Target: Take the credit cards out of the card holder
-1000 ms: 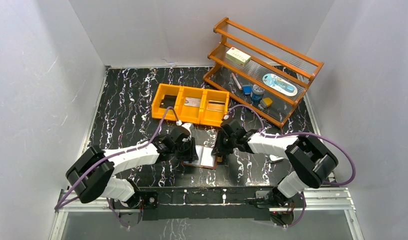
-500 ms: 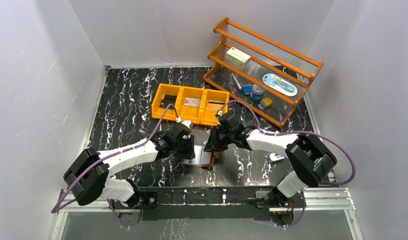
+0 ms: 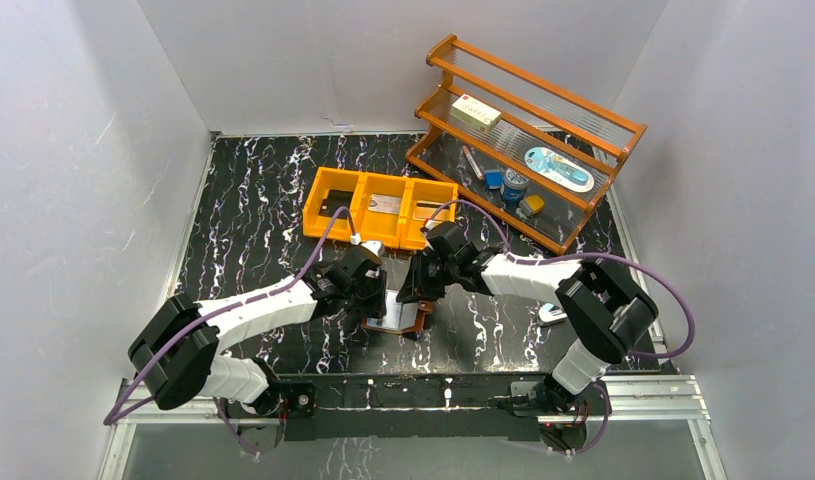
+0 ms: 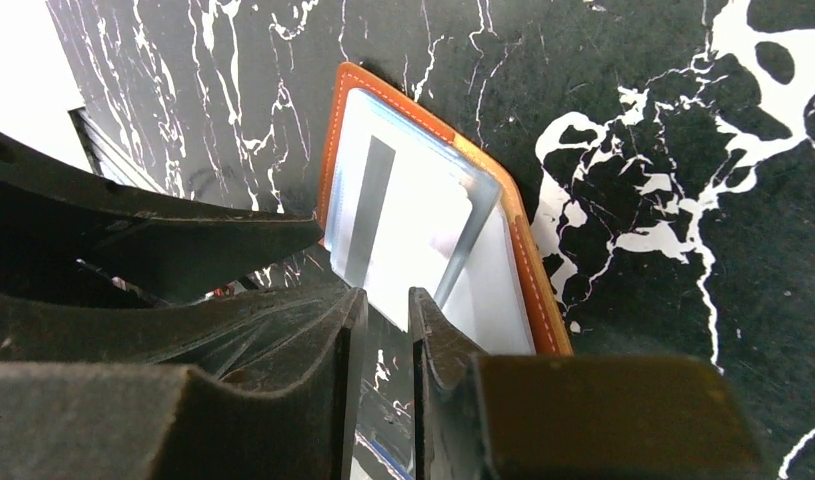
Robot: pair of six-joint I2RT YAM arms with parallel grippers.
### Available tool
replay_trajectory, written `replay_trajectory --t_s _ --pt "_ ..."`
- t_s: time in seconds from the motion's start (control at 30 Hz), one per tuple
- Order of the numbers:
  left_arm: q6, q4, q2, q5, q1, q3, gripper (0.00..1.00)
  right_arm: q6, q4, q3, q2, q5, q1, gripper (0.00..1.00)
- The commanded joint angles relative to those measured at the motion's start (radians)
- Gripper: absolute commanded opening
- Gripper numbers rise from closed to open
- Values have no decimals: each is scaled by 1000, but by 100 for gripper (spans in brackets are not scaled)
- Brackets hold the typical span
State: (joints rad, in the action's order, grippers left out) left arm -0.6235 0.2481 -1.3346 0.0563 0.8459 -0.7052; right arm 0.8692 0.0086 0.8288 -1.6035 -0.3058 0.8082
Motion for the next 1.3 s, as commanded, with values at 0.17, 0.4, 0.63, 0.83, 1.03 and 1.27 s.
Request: replay_trajectory --t_s 0.17,0.4,0.63,0.83,1.03,1.27 --pt "43 -36 -14 -69 -51 -7 36 85 107 7 -119 -49 8 31" --pt "57 -44 -61 -122 -52 -5 36 137 104 -49 -109 12 7 31" --pt "59 -61 -74 -176 -51 15 30 176 206 -102 -106 -24 7 28" --pt "36 -39 -88 -157 -51 22 24 206 284 -141 -71 -31 7 10" --pt "4 -33 -87 -121 -51 43 20 205 313 -155 -52 -48 7 0" --pt "-2 -7 -88 -64 -53 48 14 191 340 -206 -33 -80 -9 0"
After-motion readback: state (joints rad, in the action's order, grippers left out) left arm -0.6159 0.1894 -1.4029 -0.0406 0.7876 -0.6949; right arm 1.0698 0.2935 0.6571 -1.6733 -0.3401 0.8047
